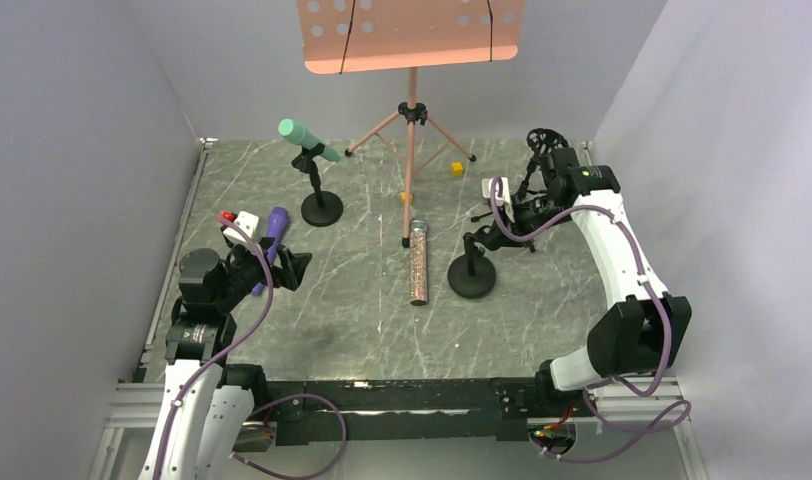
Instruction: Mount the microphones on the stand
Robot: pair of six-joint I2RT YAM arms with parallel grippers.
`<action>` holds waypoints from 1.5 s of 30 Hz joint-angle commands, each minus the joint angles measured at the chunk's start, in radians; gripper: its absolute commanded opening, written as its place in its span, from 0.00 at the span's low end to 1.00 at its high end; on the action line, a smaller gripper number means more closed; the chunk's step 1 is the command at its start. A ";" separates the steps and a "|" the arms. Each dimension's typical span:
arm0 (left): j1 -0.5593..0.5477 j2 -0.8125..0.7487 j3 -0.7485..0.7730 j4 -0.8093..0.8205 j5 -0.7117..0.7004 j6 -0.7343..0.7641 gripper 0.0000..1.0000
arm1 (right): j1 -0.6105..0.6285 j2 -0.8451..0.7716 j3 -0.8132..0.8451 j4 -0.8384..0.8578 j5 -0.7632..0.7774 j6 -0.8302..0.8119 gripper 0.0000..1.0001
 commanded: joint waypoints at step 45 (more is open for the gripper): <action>0.000 0.077 0.034 -0.012 -0.074 -0.043 0.99 | -0.203 -0.268 -0.131 0.269 -0.321 0.353 0.77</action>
